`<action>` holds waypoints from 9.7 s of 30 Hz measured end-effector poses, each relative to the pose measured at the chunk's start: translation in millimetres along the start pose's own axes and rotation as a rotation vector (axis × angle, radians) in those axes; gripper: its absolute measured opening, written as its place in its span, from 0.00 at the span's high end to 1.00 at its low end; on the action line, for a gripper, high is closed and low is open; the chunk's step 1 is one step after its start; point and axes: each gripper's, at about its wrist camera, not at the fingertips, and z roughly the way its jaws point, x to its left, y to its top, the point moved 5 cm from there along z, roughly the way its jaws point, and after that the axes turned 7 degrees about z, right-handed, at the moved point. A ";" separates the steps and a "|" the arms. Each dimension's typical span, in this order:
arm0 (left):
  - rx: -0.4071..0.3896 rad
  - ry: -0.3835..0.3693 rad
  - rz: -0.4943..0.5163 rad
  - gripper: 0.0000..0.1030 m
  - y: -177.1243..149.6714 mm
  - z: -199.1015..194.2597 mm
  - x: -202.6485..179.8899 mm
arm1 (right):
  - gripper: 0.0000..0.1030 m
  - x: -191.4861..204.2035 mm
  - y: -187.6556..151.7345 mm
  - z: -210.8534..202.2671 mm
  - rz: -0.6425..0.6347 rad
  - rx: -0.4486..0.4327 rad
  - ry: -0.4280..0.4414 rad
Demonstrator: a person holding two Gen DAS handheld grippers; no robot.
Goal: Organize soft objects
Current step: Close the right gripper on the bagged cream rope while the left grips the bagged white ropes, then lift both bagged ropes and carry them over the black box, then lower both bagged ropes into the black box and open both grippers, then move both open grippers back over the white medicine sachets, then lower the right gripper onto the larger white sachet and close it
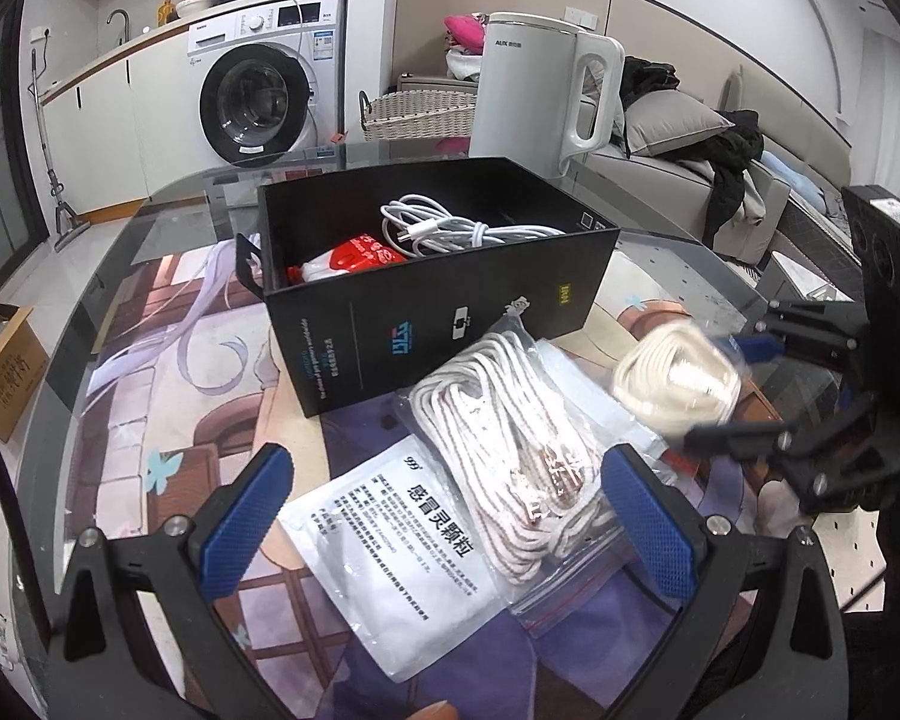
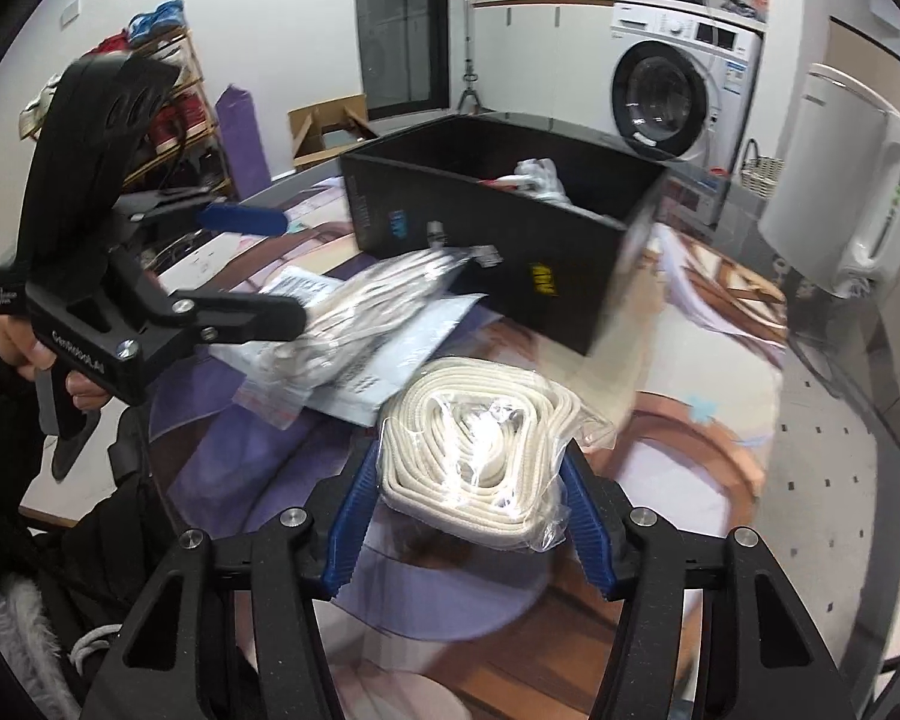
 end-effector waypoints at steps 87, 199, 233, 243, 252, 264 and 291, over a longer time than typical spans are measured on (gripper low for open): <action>-0.200 -0.032 0.000 0.65 36.2 -45.0 5.2 | 0.43 -24.5 39.2 -56.5 0.175 -0.243 -0.046; -0.180 0.137 -0.087 0.00 42.0 -36.9 52.1 | 0.01 -16.6 83.6 -13.5 0.142 -0.173 -0.090; -0.068 0.224 -0.088 0.00 -15.7 -24.5 43.8 | 0.01 24.0 45.1 24.8 0.245 -0.069 -0.063; -0.045 0.220 -0.098 0.00 -26.0 -21.3 46.4 | 0.01 43.5 35.9 50.1 0.226 -0.007 -0.049; -0.039 0.229 -0.124 0.00 -28.8 -20.7 57.1 | 0.01 54.4 31.0 67.9 0.212 0.024 -0.085; 0.002 0.143 -0.152 0.00 -29.7 -12.3 47.8 | 0.01 42.5 27.3 72.8 0.209 0.081 -0.172; 0.185 0.145 -0.077 0.00 -42.5 10.4 38.8 | 0.01 6.5 14.5 58.2 0.178 0.114 -0.166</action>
